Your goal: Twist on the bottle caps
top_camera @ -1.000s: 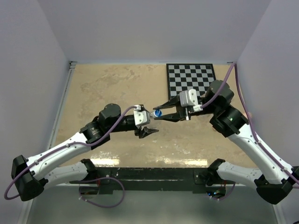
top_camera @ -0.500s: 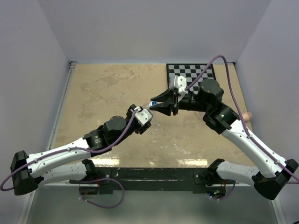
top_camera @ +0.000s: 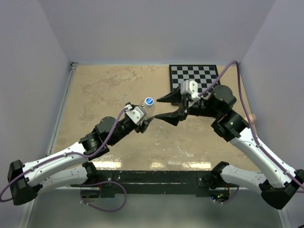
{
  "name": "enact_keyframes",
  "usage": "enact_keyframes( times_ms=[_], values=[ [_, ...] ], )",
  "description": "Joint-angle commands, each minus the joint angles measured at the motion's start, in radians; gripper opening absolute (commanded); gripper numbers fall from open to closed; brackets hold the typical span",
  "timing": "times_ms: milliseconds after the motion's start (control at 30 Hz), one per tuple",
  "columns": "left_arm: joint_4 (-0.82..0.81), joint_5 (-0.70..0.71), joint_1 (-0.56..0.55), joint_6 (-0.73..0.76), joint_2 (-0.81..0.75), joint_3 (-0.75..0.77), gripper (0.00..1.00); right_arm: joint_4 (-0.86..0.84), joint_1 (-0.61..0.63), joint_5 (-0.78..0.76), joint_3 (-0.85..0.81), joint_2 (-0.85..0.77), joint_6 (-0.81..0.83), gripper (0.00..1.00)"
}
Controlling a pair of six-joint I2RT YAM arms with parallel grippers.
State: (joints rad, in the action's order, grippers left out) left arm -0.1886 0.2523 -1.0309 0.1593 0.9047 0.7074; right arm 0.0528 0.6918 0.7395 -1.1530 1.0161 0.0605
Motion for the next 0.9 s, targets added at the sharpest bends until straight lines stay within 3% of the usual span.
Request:
enact_keyframes(
  times_ms=[0,133,300,867],
  values=[
    [-0.106,-0.42,0.13,-0.089,-0.04,-0.04,0.0,-0.088,-0.017,0.148,0.012,-0.03,0.033,0.66],
    [-0.095,-0.642,0.163,-0.069,-0.01,-0.023,0.0,-0.105,-0.02,0.271,0.007,-0.024,0.075,0.67],
    [-0.103,-0.801,0.164,-0.038,0.029,0.007,0.0,-0.099,-0.02,0.311,-0.005,-0.01,0.091,0.67],
    [-0.06,-0.966,0.164,0.002,0.134,0.116,0.0,-0.076,-0.02,0.423,-0.024,0.009,0.113,0.56]
  ],
)
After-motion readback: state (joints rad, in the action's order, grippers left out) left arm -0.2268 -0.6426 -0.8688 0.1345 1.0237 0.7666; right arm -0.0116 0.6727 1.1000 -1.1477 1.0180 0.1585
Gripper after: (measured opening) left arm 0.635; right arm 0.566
